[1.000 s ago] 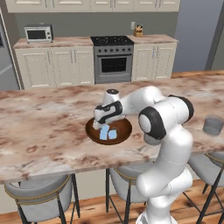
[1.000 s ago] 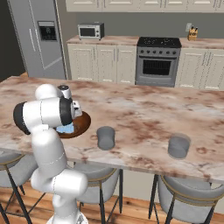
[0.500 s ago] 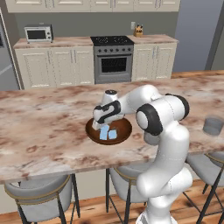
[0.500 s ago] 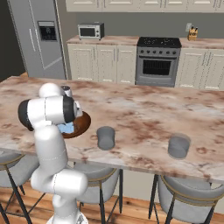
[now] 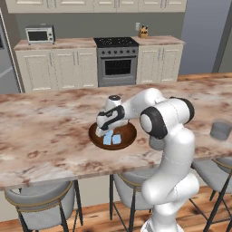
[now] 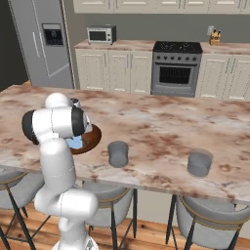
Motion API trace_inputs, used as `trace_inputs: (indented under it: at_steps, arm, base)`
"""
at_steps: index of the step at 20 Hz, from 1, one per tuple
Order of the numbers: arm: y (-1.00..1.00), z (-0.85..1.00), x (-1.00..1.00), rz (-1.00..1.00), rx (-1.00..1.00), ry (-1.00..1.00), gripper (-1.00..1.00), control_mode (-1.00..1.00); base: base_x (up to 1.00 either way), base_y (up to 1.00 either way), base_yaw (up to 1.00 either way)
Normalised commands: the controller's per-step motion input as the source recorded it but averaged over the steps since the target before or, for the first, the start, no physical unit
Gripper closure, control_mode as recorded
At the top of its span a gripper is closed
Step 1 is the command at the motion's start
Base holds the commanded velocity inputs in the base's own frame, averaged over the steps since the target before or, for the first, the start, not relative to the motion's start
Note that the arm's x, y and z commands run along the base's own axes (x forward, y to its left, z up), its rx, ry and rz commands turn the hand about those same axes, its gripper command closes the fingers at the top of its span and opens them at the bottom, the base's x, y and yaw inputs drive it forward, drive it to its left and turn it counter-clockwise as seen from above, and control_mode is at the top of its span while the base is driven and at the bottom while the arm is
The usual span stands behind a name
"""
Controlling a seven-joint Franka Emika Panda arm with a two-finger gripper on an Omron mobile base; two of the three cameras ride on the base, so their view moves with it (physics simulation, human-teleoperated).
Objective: There are four ice cubes in the ice bowl. Place two ice cubes in each glass of water.
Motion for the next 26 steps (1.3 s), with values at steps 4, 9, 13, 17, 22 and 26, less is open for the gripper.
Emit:
trace_inputs:
  at_steps: [4,9,13,17,22,26]
  arm:
    - [0.00,0.03,0.00,0.00,0.00,0.00,1.00,-1.00]
    - [-0.04,0.80,-0.06,0.00,0.00,0.00,1.00,-1.00]
    - [-0.32,1.00,-0.31,-0.07,0.00,0.01,1.00,-1.00]
    - [-0.89,0.94,-0.88,-0.18,0.05,0.13,1.00,-1.00]
    - [-1.00,0.68,-1.00,-0.24,0.04,0.20,1.00,-1.00]
    - [-1.00,0.42,-0.99,-0.27,0.01,0.24,1.00,-1.00]
  base:
    - [0.00,0.00,0.00]
    - [0.00,0.00,0.00]
    - [0.00,0.00,0.00]
    - [0.00,0.00,0.00]
    - [0.00,0.00,0.00]
    - [0.00,0.00,0.00]
